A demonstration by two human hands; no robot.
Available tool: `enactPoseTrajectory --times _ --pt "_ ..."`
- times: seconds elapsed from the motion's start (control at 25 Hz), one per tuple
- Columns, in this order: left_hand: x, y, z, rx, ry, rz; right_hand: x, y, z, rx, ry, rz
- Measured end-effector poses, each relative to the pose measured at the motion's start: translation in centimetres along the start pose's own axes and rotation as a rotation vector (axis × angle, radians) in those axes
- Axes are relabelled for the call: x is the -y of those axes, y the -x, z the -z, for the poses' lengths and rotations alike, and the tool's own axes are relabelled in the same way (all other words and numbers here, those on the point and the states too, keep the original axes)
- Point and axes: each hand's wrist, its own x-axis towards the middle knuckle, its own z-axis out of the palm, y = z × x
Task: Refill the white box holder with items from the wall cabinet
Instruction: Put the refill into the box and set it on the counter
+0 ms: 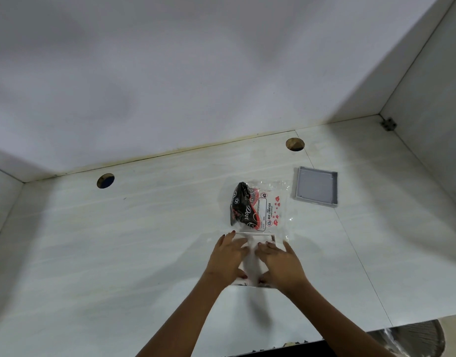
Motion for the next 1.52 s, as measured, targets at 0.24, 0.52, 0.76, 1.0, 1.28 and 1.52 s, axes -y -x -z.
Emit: enactPoseTrajectory --times 0.24,0.52,0.76,1.0,1.28,1.52 --pt "2.6 1.7 -0.5 0.129 0.041 -0.017 -1.8 1.3 0.8 0.059 0.082 0.080" --pt "0.2 0.5 -0.7 0.159 -0.036 0.098 0.4 0.0 0.7 0.138 0.253 -0.070" --pt "1.6 0.9 -1.1 0.161 0.290 0.060 -0.8 0.5 1.1 0.192 0.057 0.024" --pt "0.4 1.4 -1.8 -0.570 1.139 0.615 -5.6 -0.8 3.5 -0.481 -0.507 -0.138" --pt "-0.8 -1.6 0.4 0.005 1.010 0.831 -14.6 -7.3 4.9 -0.090 0.069 -0.522" --pt "-4.1 -4.9 1.7 0.083 1.382 0.929 -17.1 -4.4 3.6 -0.163 0.079 -0.319"
